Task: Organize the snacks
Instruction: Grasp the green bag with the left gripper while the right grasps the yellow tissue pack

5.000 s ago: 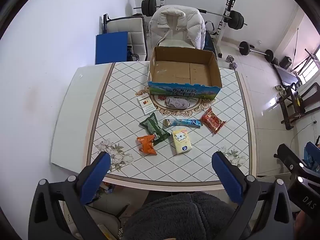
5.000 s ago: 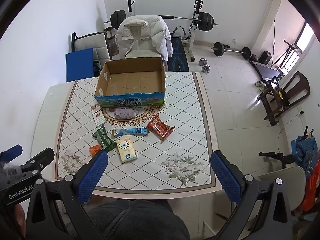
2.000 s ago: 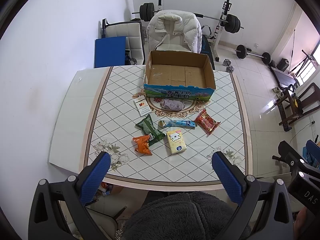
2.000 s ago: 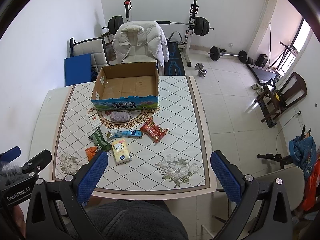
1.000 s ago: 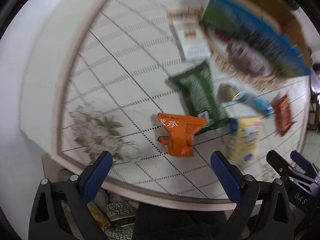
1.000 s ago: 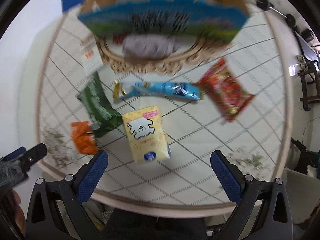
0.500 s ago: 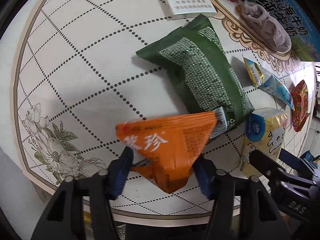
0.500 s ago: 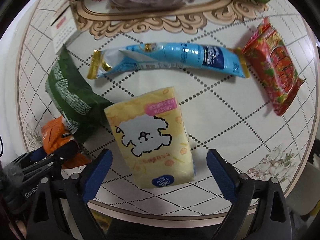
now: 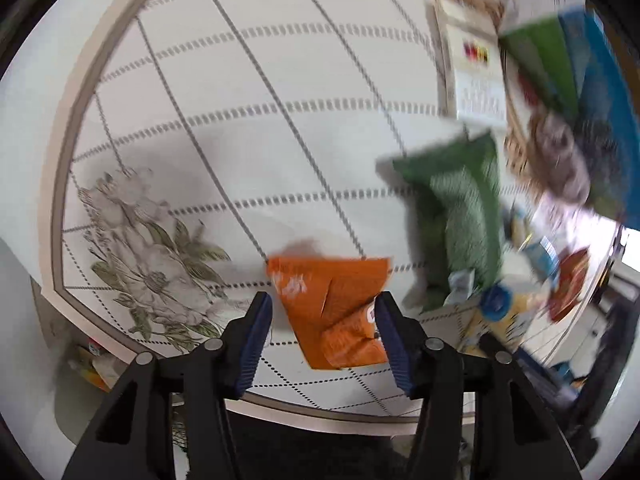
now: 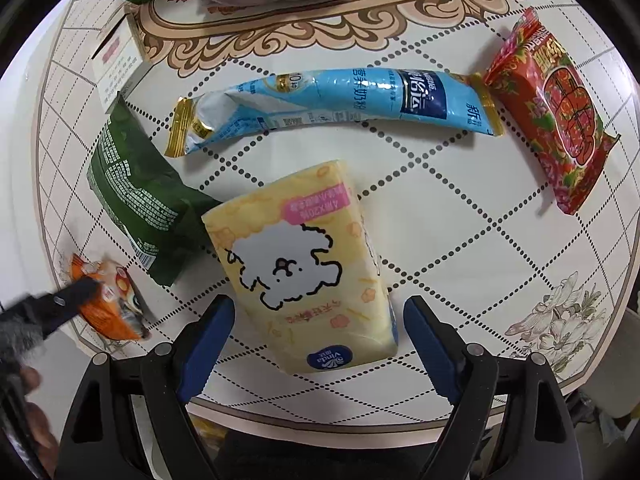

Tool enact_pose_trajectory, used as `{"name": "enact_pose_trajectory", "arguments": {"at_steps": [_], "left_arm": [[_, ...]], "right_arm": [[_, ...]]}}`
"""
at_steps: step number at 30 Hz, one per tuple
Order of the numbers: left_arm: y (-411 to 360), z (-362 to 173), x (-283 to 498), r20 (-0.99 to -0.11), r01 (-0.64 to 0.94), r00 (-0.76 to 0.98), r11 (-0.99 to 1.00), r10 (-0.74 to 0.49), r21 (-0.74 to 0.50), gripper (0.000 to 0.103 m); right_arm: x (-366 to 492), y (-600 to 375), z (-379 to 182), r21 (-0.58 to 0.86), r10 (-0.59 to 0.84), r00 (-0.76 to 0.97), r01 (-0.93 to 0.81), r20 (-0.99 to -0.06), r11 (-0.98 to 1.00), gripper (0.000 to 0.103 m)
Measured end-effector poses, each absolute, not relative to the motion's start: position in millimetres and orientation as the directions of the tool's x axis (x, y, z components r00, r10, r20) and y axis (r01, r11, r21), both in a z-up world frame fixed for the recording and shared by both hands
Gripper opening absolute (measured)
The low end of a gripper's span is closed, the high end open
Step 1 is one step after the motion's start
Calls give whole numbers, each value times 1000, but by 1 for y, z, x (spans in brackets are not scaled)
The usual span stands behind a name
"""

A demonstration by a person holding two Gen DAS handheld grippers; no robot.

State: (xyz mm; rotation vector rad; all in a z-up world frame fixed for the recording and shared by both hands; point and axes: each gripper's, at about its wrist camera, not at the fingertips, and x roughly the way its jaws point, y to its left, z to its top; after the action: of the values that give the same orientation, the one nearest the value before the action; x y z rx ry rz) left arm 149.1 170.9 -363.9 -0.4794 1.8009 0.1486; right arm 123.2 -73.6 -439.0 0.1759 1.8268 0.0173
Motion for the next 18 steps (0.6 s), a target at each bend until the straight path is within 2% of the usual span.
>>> {"name": "enact_pose_trajectory", "arguments": {"at_steps": [1,2,6,11,18], "left_arm": [[171,-359,156,-951,-381,-201,913,-234,-144,62],[173,-355,162,-953,-365,-199,920,-229,-144,64],[159,-340,180,-949,-382,-171,906,-264,-184,64],[135,-352,197,-891,-442,-192,847,-411,-296,64],[100,-399,202,-891,-345,-324,917,-317,-201,64]], "right_arm": [[126,-72,-437,107,132,-250,111,-959,988,89],[129,-72,-436,105,130,-251,112,-959,988,89],[142,-71,-420,110,137,-248,121,-959,987,89],[141,-75,-410,108,141,-245,144,-959,984,89],[140,-95,-423,133,174,-243,177,-954,975,89]]}}
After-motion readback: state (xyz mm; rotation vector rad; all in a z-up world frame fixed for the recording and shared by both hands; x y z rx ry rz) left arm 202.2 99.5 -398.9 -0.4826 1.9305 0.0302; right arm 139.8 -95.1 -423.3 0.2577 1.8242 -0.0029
